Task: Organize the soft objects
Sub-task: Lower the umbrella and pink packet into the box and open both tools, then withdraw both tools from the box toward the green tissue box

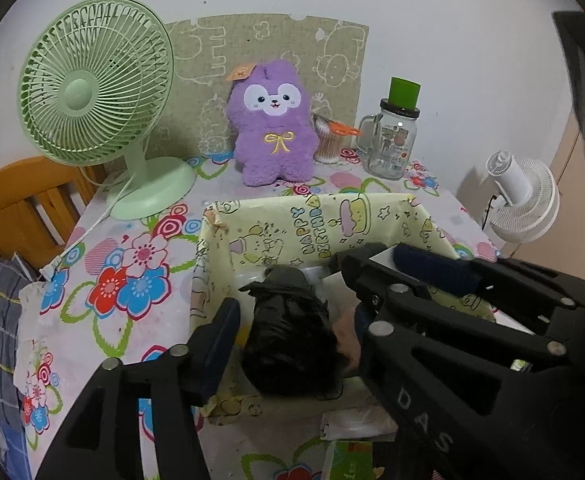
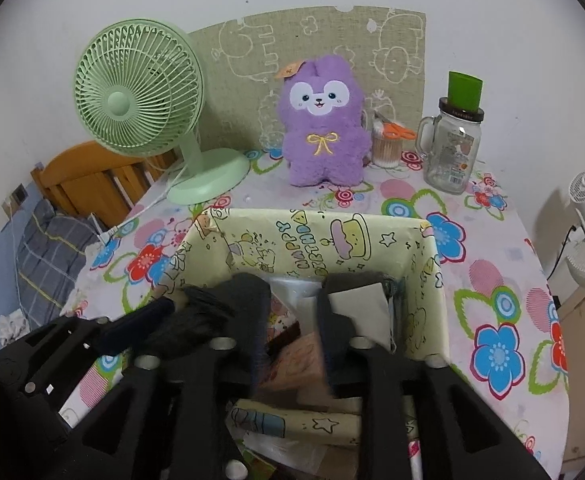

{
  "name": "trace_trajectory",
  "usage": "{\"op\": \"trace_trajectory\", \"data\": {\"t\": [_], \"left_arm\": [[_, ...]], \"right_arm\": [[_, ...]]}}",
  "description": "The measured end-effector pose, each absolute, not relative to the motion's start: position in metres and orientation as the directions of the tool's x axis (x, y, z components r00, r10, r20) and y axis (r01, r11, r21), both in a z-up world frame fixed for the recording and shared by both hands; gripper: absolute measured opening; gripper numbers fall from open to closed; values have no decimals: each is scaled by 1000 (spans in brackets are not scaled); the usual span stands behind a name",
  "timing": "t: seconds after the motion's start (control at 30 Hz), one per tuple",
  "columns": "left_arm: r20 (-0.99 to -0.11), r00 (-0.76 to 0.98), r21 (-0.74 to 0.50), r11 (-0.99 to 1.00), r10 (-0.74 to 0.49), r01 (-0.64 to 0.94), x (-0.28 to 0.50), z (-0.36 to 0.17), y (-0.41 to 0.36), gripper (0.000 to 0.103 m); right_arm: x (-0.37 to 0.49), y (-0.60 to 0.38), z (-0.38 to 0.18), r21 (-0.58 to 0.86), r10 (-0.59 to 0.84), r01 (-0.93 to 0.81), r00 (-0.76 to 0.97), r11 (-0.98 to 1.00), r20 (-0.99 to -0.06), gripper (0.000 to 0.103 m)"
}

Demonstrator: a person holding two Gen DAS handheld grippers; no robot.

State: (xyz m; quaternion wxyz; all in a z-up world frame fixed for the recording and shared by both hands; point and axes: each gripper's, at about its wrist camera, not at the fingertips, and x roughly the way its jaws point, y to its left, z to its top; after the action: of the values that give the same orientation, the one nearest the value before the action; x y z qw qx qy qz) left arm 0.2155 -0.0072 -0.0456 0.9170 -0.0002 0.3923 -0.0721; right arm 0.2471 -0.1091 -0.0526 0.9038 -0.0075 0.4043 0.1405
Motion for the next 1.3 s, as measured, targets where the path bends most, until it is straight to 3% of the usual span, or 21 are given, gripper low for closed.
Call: {"op": "trace_trajectory", "data": {"t": [0.07,0.37,0.67,1.3], "left_arm": [[-720,681,-61,990,-134,131,214,-46,-6,67],[-715,686,-62,990,-132,126,201,-42,-6,86],[-708,695,-55,991,-127,125,184,-36,-9,94],[-678,724,-38,990,-125,135,147,-21,-18,97]], "right_arm": [[244,-110,-52,107,256,-264,635,959,-729,52],[231,-112,-48,104,248,-253,642,962,-726,67],[212,-118,-41,96,236,-243,656,965,-717,74],[172,-129,-23,80,218,-225,700,971,-680,81]]}}
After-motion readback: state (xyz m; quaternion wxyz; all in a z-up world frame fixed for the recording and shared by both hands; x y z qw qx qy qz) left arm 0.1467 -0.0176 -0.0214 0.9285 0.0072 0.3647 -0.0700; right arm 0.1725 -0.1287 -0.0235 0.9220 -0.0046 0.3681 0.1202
